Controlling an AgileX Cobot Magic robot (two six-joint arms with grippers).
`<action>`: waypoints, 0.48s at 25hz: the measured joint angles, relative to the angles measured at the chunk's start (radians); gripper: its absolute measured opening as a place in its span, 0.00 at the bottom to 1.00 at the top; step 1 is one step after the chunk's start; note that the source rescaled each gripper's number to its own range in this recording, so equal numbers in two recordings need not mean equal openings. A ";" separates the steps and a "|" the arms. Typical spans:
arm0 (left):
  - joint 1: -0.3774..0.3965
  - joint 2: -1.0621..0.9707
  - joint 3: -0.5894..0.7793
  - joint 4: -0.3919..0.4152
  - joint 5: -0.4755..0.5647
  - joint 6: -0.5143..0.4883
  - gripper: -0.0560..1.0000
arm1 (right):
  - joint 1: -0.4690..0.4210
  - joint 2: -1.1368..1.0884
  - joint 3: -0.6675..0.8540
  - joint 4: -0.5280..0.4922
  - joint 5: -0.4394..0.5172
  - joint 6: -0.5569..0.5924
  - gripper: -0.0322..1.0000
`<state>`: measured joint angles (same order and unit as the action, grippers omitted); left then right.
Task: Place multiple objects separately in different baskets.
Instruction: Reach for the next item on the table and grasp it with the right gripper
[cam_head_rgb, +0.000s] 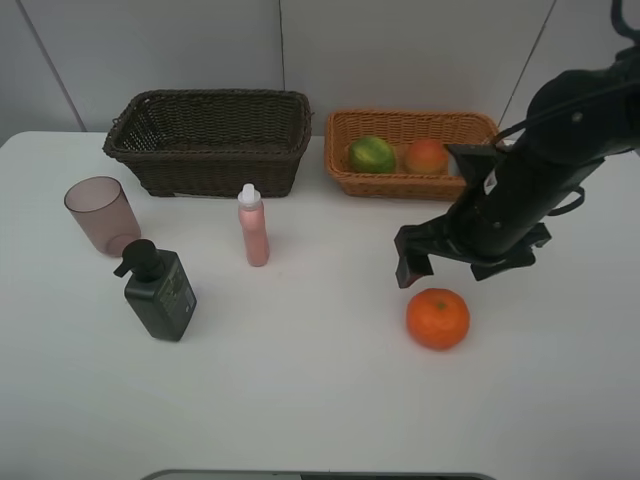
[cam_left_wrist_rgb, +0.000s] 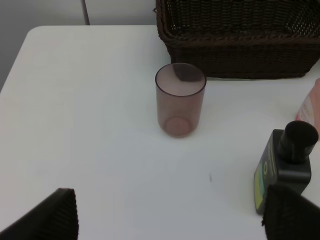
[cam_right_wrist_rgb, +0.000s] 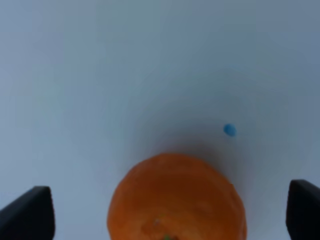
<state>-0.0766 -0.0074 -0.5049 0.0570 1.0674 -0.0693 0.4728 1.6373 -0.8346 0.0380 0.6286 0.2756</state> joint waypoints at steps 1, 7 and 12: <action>0.000 0.000 0.000 0.000 0.000 0.000 0.96 | 0.006 0.000 0.000 0.000 -0.006 0.000 1.00; 0.000 0.000 0.000 0.000 0.000 0.000 0.96 | 0.009 0.054 0.000 0.001 -0.013 0.005 1.00; 0.000 0.000 0.000 0.000 0.000 0.000 0.96 | 0.009 0.100 0.000 0.001 -0.012 0.007 1.00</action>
<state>-0.0766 -0.0074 -0.5049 0.0570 1.0674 -0.0693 0.4820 1.7370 -0.8346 0.0388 0.6165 0.2827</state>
